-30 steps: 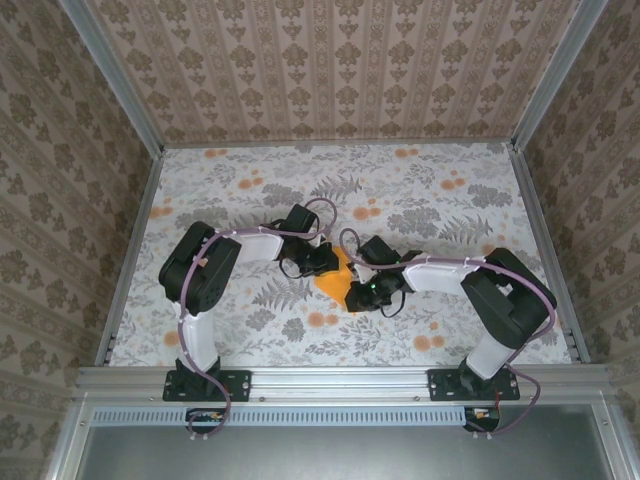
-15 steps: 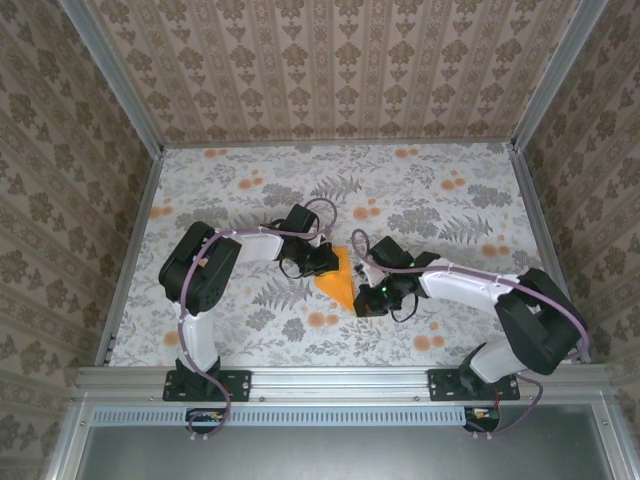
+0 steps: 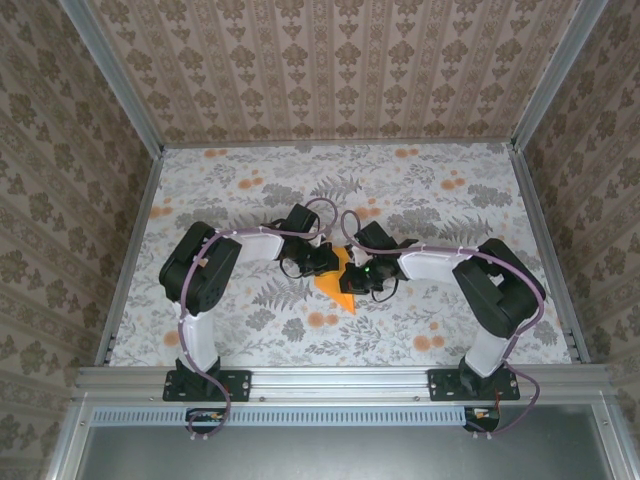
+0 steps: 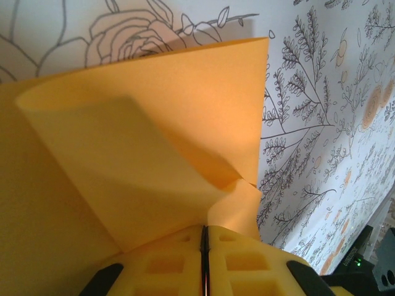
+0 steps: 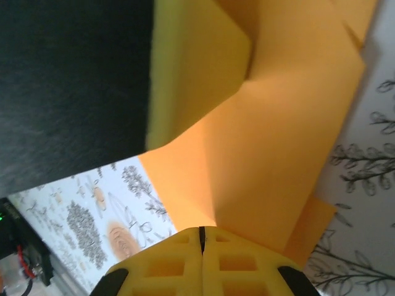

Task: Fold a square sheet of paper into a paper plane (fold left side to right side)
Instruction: Fourth fold the wing at the center of the table.

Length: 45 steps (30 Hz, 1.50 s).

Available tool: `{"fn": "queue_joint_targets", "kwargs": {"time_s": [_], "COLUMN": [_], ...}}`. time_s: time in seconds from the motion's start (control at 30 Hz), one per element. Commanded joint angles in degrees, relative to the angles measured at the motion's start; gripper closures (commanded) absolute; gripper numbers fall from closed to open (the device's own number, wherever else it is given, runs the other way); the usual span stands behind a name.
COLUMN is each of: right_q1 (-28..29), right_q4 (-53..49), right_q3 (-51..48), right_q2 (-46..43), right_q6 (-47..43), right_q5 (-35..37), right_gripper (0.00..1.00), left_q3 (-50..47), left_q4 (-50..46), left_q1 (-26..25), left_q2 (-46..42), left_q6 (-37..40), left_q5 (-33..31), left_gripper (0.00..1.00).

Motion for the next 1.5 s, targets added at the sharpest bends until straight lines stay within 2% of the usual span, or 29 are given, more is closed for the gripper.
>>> {"fn": "queue_joint_targets", "kwargs": {"time_s": [0.0, 0.27, 0.37, 0.5, 0.7, 1.0, 1.47], "right_q1": [-0.2, -0.3, -0.3, -0.3, -0.3, -0.1, 0.1], "right_q4": [-0.2, -2.4, -3.6, -6.6, -8.5, -8.3, -11.1], "right_q3": [-0.9, -3.2, -3.2, -2.3, -1.0, -0.7, 0.9], "right_q2": [0.7, 1.9, 3.0, 3.9, 4.6, 5.1, 6.2], "right_q6": [0.7, -0.6, -1.1, -2.1, -2.8, -2.7, -4.1], "right_q5": [2.7, 3.9, 4.4, 6.6, 7.8, 7.6, 8.9], "right_gripper": [0.98, 1.00, 1.00, 1.00, 1.00, 1.00, 1.00], "left_q3": [0.1, -0.2, -0.6, -1.6, -4.4, -7.1, -6.1], "left_q4": [-3.9, -3.0, -1.8, -0.5, -0.1, 5.3, 4.8], "left_q1": [-0.1, 0.0, 0.0, -0.1, -2.2, -4.5, -4.0], "left_q2": [1.3, 0.2, -2.5, -6.5, -8.7, -5.5, -1.4], "left_q6": [1.6, 2.1, 2.8, 3.4, 2.5, -1.0, -1.6], "left_q5": [-4.6, -4.7, -4.9, -5.1, -1.9, 1.8, -0.6], "left_gripper": [0.90, 0.87, 0.82, 0.81, 0.88, 0.96, 0.99]}}
